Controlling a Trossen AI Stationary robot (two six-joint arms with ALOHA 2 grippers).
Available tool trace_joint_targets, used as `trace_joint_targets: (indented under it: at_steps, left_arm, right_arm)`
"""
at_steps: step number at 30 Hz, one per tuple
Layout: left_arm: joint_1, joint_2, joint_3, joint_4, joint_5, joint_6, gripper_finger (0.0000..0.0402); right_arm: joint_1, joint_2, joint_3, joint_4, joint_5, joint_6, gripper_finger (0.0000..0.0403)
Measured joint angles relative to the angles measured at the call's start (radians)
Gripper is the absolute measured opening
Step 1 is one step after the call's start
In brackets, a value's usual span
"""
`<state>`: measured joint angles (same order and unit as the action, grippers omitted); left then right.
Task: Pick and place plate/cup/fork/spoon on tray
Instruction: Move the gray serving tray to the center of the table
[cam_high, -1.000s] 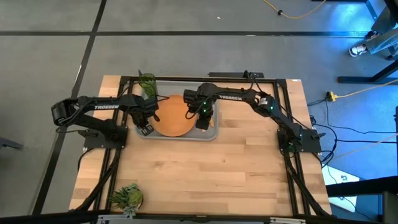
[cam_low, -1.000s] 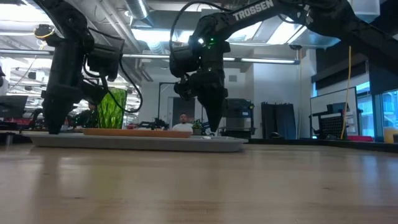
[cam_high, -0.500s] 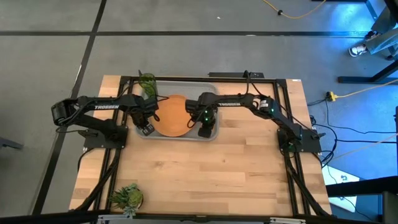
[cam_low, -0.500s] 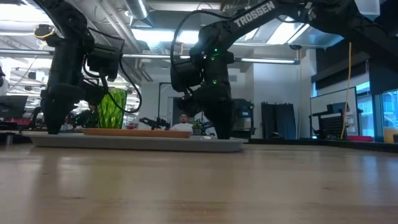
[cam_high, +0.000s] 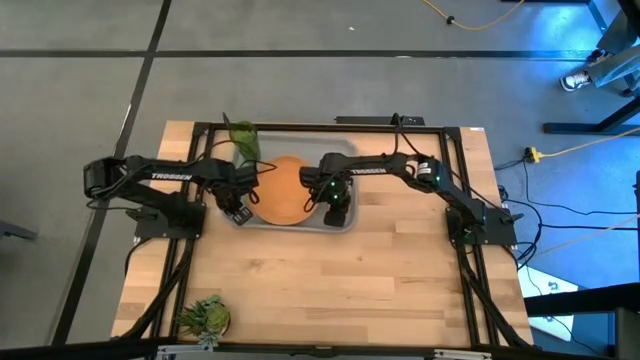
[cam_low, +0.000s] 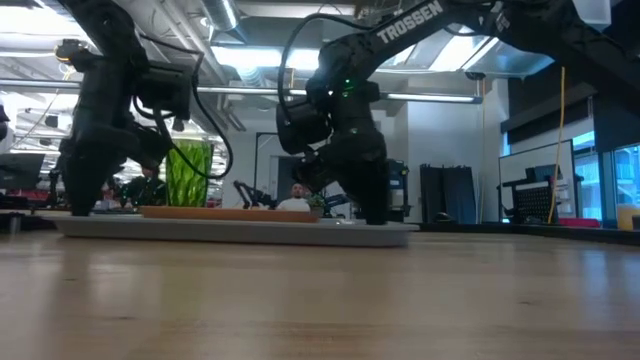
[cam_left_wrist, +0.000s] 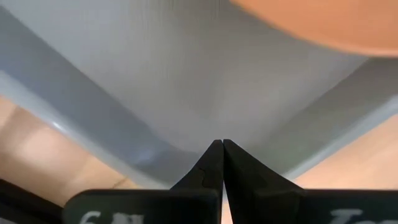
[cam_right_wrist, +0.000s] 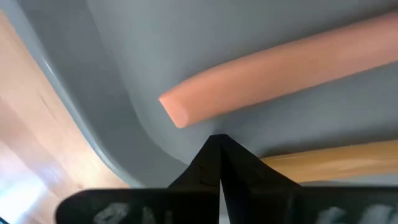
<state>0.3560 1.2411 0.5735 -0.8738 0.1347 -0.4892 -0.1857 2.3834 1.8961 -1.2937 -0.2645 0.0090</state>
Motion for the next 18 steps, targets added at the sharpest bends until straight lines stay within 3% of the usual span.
trace_joint_targets:
  at_steps: [18]
  left_arm:
    - [-0.229,0.000,-0.045,0.110,0.010,-0.231,0.0000]
  right_arm:
    - [0.041,0.001,-0.003,-0.025,0.010,-0.019,0.0004]
